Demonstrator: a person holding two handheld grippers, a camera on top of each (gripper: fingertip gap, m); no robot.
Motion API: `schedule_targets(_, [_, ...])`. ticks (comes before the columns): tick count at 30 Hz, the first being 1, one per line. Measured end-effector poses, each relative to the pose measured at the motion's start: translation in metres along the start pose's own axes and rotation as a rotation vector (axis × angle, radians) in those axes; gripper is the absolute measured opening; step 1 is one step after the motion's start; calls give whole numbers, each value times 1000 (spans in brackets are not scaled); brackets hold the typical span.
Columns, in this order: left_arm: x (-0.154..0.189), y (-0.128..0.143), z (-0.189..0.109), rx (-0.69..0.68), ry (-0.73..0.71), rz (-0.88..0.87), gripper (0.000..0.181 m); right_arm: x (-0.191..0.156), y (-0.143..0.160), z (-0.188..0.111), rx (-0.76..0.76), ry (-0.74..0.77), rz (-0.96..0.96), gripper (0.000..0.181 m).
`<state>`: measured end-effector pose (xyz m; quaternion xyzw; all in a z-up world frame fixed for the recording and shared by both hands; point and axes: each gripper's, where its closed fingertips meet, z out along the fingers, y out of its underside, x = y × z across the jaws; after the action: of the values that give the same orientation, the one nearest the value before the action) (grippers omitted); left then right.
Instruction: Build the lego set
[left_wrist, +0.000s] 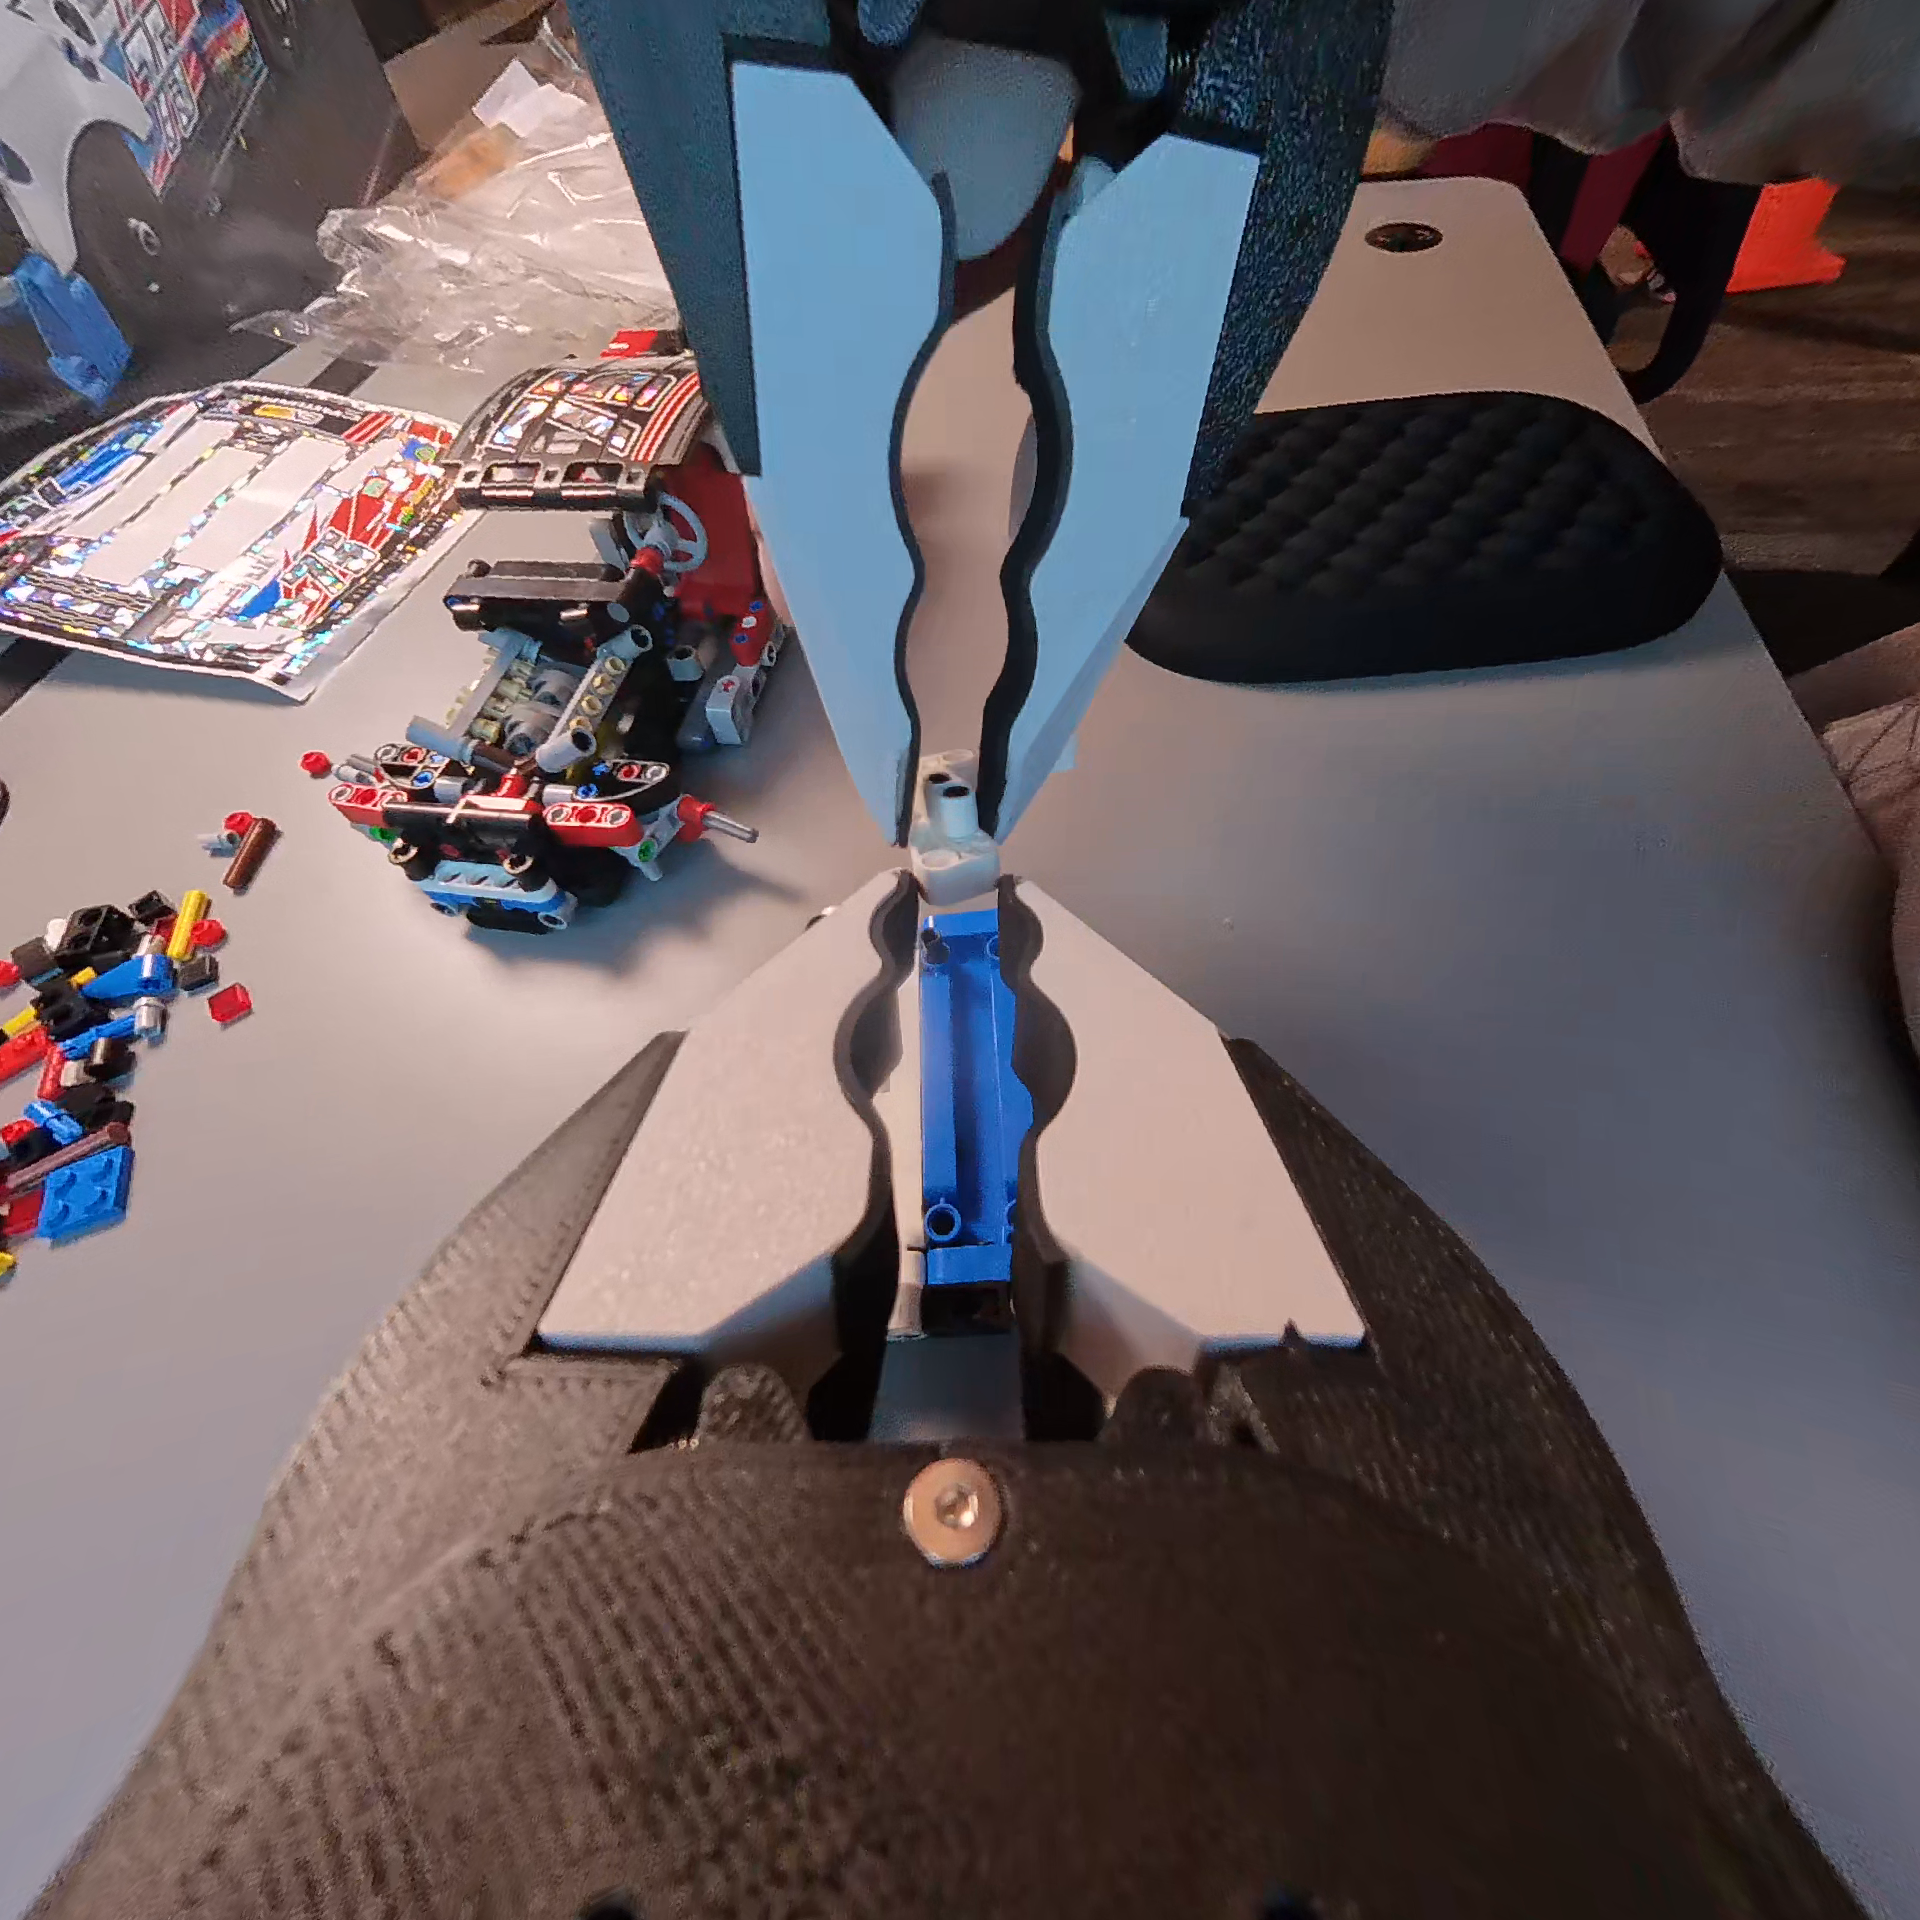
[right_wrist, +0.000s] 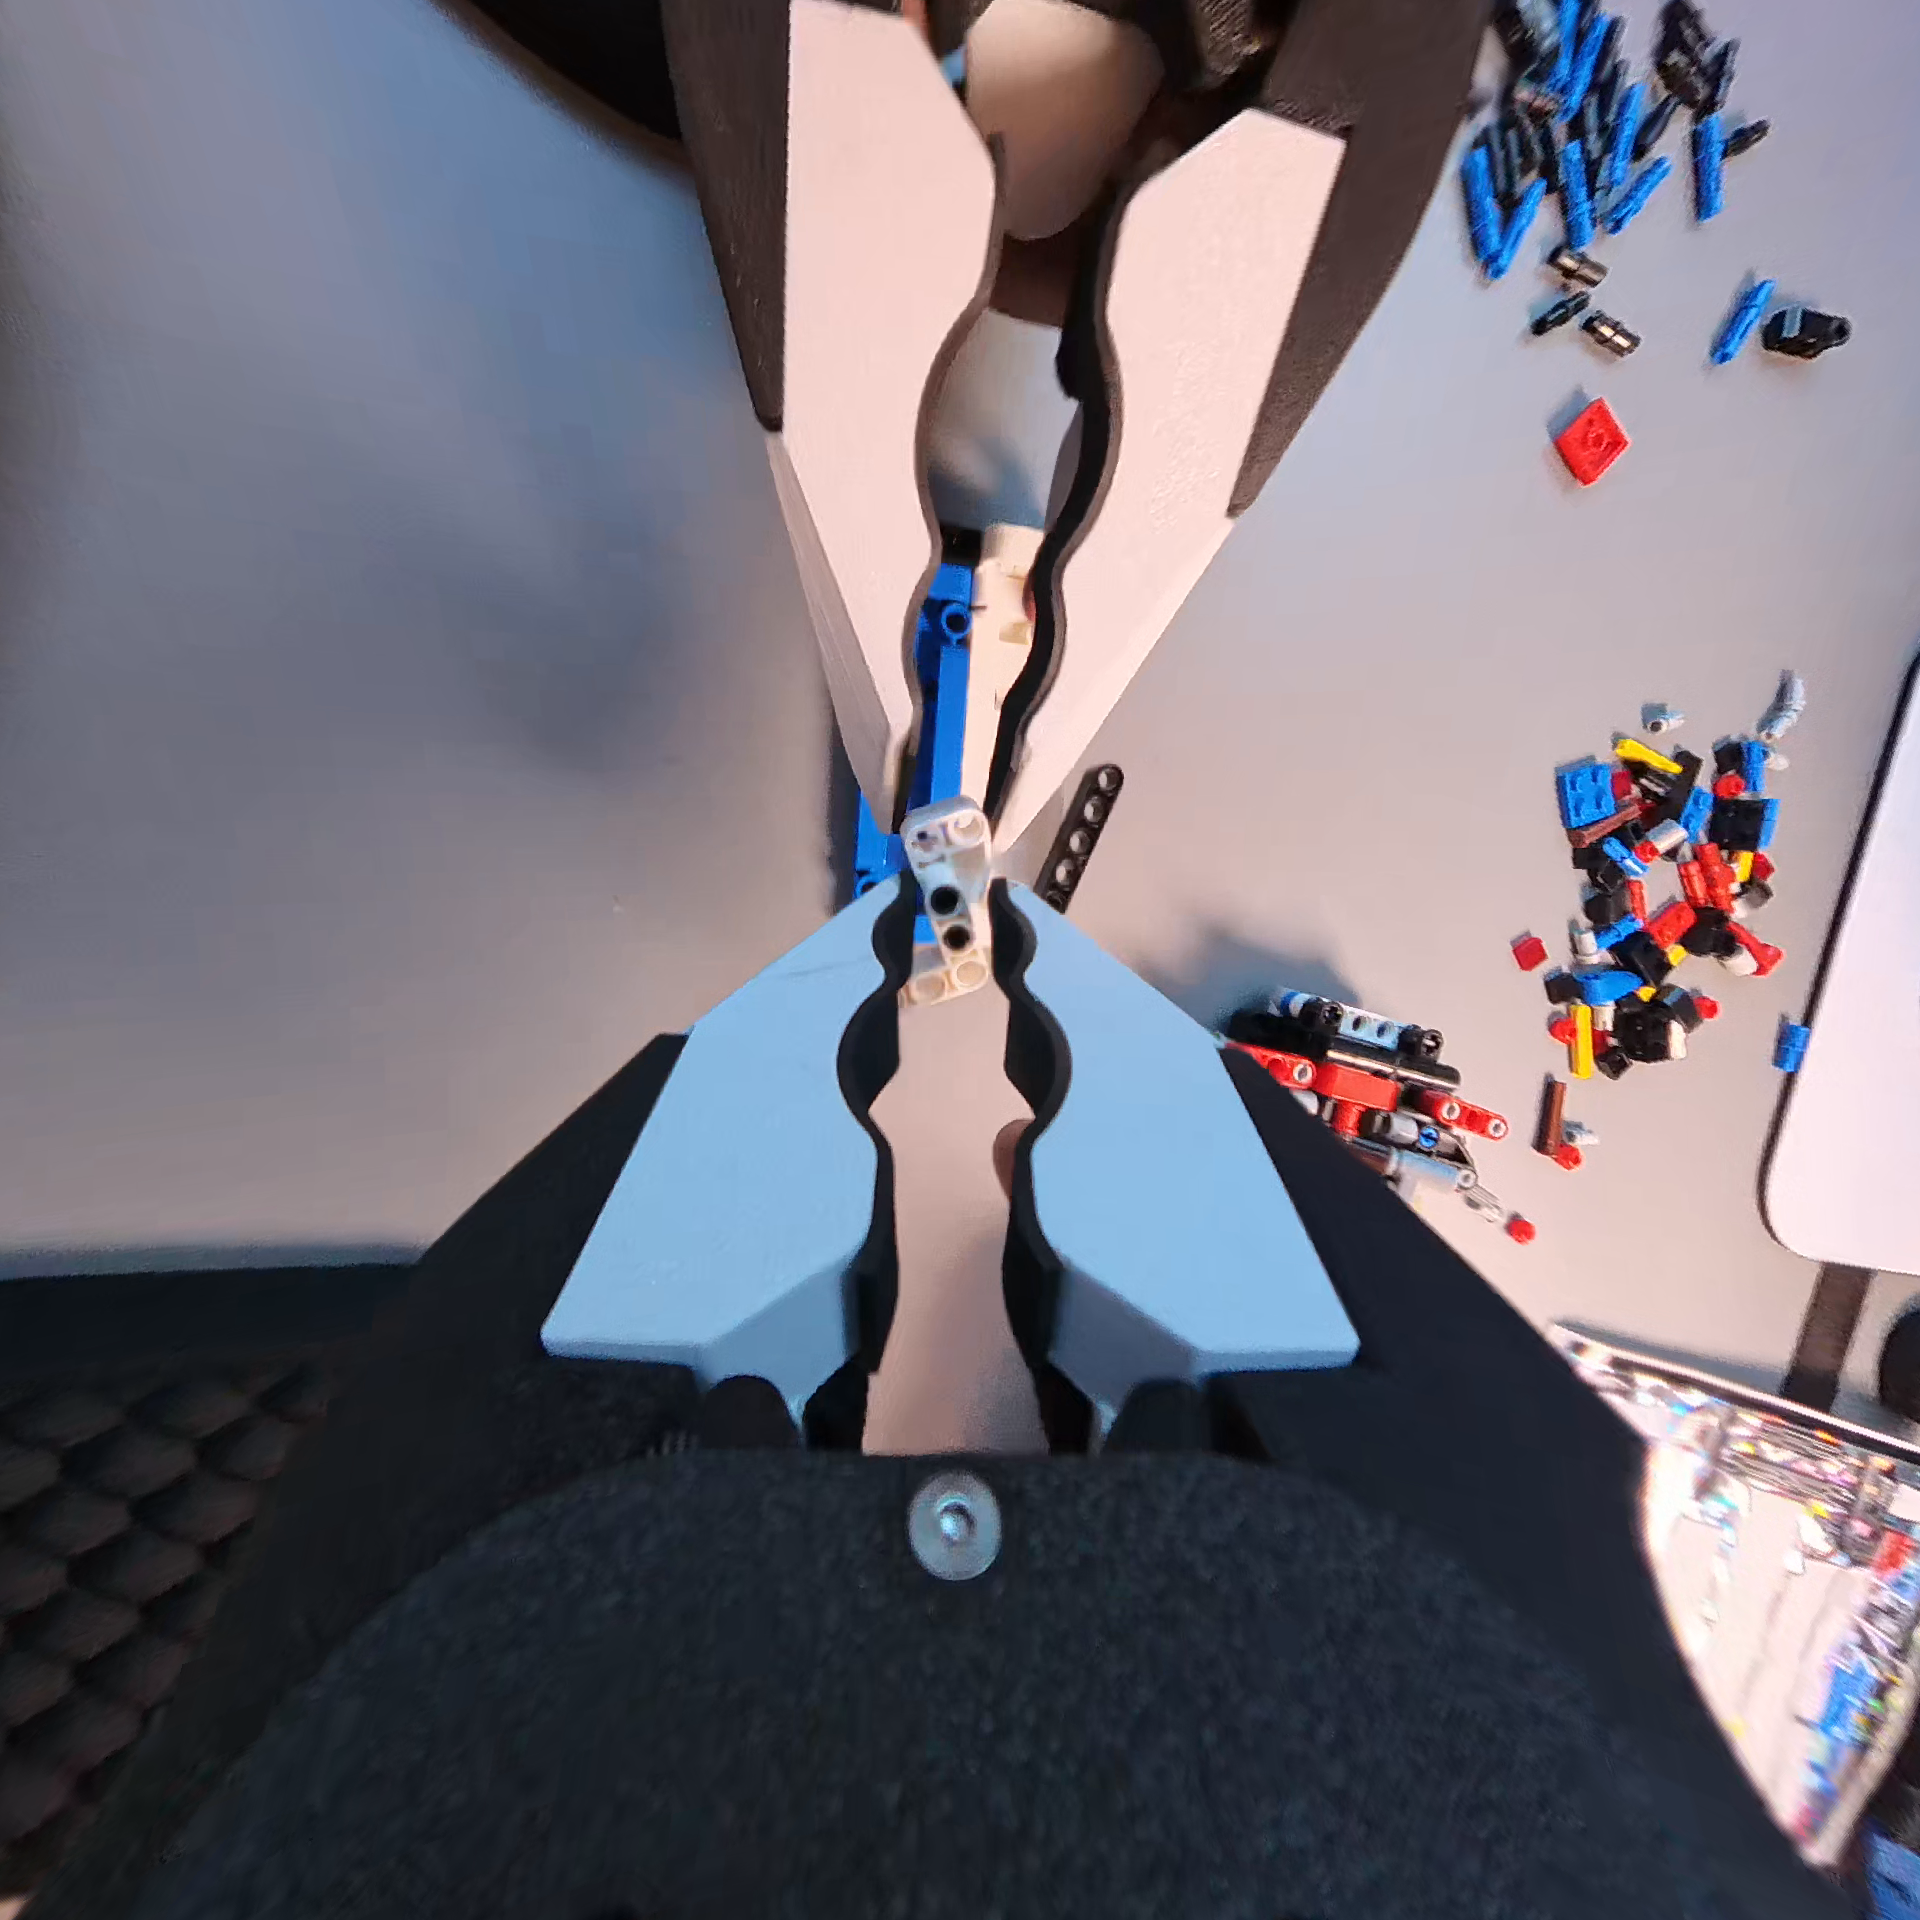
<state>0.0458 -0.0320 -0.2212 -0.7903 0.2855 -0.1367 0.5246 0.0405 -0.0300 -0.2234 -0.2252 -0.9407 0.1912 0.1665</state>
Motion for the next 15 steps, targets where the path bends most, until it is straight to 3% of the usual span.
schedule_targets(8, [1,-7,-6,68,-8,46,13,-1,-12,-4,201,-7,102,14])
schedule_targets(15, [-1,-5,-5,51,-14,37,13,1,-13,-6,164,-2,109,14])
